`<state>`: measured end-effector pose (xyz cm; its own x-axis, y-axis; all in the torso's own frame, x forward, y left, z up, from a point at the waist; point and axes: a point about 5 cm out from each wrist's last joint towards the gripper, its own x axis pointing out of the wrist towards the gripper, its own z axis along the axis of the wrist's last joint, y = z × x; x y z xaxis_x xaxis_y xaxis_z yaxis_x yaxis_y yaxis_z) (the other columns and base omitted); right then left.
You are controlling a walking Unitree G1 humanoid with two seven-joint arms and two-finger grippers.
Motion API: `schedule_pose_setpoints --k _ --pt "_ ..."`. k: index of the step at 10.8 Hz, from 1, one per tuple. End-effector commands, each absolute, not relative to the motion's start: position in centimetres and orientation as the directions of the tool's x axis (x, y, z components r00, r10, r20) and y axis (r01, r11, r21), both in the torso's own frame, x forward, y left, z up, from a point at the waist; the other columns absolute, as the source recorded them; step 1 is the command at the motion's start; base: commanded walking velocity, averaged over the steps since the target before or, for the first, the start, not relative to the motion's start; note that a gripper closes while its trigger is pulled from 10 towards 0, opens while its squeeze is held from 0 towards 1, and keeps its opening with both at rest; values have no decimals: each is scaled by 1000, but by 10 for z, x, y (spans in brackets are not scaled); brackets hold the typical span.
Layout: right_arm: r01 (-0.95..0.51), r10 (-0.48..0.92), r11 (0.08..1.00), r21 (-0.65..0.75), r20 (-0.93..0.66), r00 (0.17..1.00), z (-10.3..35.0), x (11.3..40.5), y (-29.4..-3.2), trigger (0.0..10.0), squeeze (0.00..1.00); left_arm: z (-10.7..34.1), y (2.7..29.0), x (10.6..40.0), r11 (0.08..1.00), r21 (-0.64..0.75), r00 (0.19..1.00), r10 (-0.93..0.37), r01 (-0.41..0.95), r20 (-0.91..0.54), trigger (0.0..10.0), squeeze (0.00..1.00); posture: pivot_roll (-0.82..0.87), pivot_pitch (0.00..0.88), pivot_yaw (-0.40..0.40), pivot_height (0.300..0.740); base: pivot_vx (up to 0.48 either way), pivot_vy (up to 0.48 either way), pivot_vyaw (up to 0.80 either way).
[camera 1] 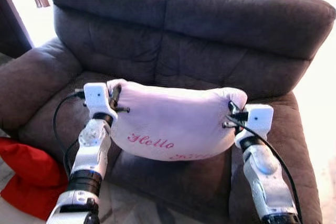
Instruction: Move the pillow to the sofa from floor
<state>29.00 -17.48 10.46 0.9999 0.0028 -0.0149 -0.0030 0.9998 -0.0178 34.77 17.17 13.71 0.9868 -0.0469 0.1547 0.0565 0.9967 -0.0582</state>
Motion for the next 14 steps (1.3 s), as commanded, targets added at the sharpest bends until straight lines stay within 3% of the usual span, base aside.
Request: schedule_pose_setpoints --k 1,14 --pt "26 -26 1000 -12 68 997 124 293 -182 10000 0 154 169 352 997 -21 975 -74 80 210 10000 0 1 0 -57 740 0 0 0" --pt "-11 11 1000 -7 64 998 129 308 -176 10000 0 153 157 349 992 -42 973 -110 121 203 10000 0 12 0 -68 740 0 0 0"
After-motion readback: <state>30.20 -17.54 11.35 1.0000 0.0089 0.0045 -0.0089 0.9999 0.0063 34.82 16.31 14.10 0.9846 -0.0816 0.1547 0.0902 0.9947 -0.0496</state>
